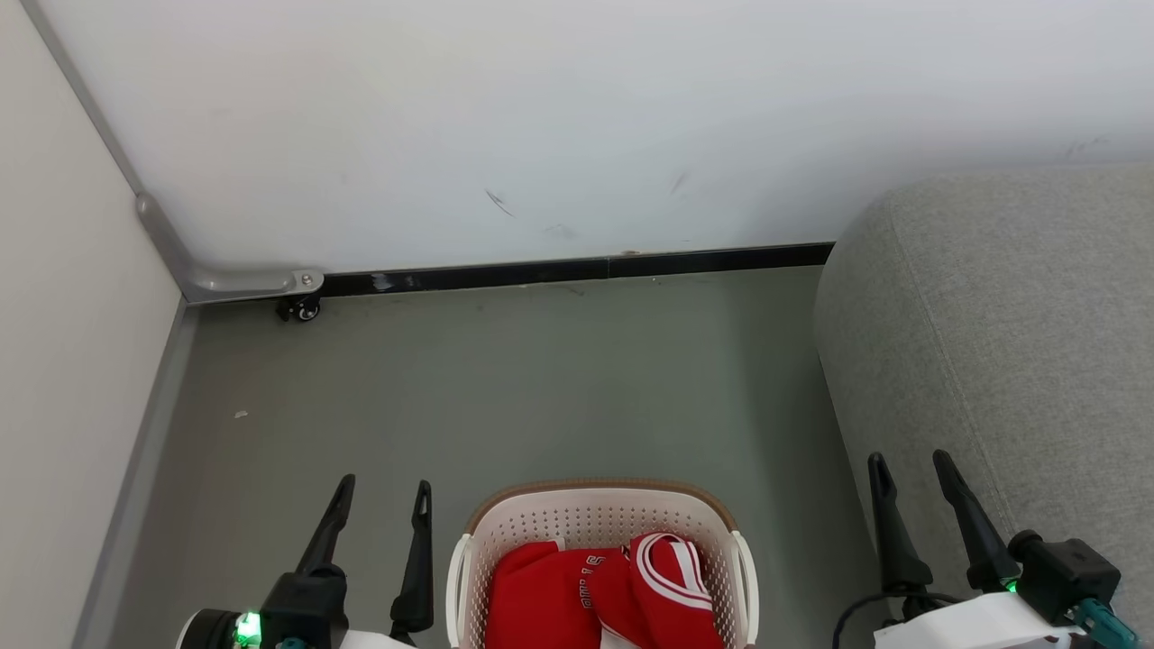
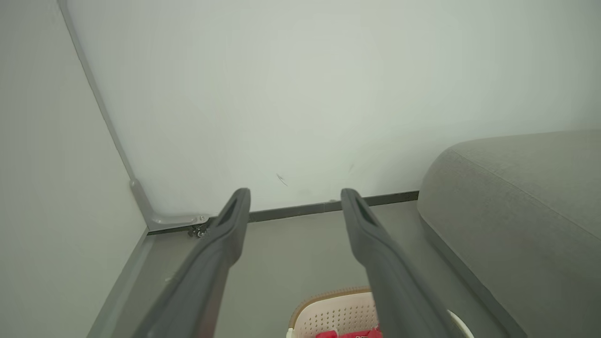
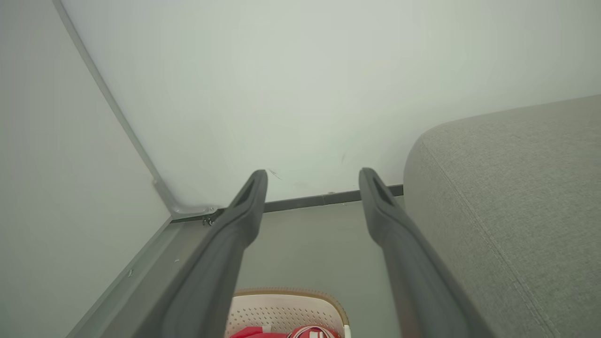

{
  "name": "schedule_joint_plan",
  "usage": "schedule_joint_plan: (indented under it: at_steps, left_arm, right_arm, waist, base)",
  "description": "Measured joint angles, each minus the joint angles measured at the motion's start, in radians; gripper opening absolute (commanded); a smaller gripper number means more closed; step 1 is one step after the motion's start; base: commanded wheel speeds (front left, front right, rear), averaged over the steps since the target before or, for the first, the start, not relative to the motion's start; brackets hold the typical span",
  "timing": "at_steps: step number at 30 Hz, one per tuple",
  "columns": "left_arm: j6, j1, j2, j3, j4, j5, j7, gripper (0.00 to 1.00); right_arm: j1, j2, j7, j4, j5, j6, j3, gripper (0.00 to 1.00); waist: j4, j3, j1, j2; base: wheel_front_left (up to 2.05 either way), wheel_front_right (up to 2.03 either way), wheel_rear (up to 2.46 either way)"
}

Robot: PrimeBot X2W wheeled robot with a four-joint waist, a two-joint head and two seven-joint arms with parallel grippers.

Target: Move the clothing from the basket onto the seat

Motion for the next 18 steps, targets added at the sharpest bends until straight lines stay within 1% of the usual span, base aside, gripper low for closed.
schedule_joint_plan:
  at_steps: [4, 15, 18]
  left_arm:
    - [0.007, 0.0, -0.001, 0.005, 0.018, -0.009, 0.0, 1.0]
    - [0.008, -0.002, -0.002, 0.025, 0.053, -0.017, 0.0, 1.0]
    - [0.016, -0.005, -0.003, 0.028, 0.055, -0.017, 0.0, 1.0]
  right_arm:
    - [0.0, 0.0, 0.0, 0.005, 0.0, 0.0, -0.009, 1.0]
    - [-0.004, 0.0, 0.0, 0.01, 0.0, 0.0, -0.016, 1.0]
    - [-0.004, 0.0, 0.0, 0.02, 0.0, 0.0, -0.018, 1.0]
  waist:
    - [-0.001, 0.001, 0.0, 0.0]
    - [-0.004, 0.007, -0.0001, 0.0]
    - [-0.005, 0.008, -0.0001, 0.0]
  base:
    - [0.0, 0.0, 0.0]
    - [0.0, 0.0, 0.0]
    - [0.0, 0.0, 0.0]
